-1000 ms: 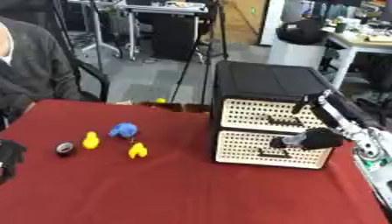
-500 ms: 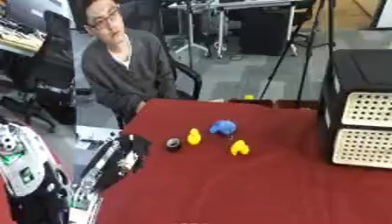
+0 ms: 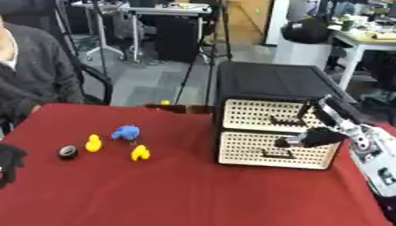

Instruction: Pick up objects from table and place into drawer.

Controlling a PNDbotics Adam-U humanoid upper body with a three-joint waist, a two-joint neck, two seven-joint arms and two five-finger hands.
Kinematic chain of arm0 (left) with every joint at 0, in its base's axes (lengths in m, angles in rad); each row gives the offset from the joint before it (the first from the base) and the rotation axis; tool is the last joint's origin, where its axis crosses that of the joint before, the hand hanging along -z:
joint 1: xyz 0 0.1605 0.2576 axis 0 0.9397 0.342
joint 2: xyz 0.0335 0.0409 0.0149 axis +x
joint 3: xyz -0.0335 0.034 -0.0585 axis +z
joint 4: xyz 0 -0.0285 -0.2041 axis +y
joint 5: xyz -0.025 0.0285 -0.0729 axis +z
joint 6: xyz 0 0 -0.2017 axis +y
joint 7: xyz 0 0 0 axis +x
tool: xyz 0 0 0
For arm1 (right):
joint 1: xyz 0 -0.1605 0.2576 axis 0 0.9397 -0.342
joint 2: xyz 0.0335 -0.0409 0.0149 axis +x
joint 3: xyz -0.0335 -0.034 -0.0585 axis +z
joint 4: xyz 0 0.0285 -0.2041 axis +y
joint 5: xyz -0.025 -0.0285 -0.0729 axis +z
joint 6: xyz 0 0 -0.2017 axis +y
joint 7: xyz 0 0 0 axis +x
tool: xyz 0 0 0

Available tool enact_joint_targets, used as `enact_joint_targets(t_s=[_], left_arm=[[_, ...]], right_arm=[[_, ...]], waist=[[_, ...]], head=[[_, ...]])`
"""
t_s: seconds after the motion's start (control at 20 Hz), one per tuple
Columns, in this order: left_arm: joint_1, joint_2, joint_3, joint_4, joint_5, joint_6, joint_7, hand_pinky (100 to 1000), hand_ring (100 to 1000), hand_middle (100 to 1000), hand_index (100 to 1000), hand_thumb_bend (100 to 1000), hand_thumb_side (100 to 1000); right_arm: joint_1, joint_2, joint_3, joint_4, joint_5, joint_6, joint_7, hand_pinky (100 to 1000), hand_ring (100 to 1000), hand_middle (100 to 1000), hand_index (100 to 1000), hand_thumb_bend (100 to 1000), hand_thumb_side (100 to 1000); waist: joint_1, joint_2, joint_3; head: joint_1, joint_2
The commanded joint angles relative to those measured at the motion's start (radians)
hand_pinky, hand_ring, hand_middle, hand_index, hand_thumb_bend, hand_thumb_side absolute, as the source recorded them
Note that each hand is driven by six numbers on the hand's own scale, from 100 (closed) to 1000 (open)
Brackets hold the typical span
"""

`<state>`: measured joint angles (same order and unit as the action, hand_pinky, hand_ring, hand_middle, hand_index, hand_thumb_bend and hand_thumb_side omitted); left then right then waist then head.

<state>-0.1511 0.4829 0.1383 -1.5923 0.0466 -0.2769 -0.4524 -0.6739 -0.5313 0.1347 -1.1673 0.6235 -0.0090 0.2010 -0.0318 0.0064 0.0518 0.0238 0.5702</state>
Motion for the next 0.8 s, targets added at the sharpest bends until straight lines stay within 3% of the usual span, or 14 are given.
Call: enact_joint_targets(t_s=[0.05, 0.8], left_arm=[[-0.01, 0.015, 0.002, -0.01, 0.002, -0.004, -0.001, 227, 358, 478, 685, 100, 659], [-0.013, 0.011, -0.003, -0.009, 0.004, -0.007, -0.005, 226, 357, 478, 685, 100, 658]], right_arm=[[-0.031, -0.01, -0.013, 0.011, 0.011, -0.005, -0.002, 129, 100, 100, 601, 1000, 495], [-0.048, 0.015, -0.01, 0.059, 0.029, -0.015, 0.004, 137, 100, 100, 599, 1000, 473]], waist=[[0.005, -0.009, 0.004], [0.013, -0.008, 0.019]], head=[[-0.005, 0.008], [-0.011, 0.007]])
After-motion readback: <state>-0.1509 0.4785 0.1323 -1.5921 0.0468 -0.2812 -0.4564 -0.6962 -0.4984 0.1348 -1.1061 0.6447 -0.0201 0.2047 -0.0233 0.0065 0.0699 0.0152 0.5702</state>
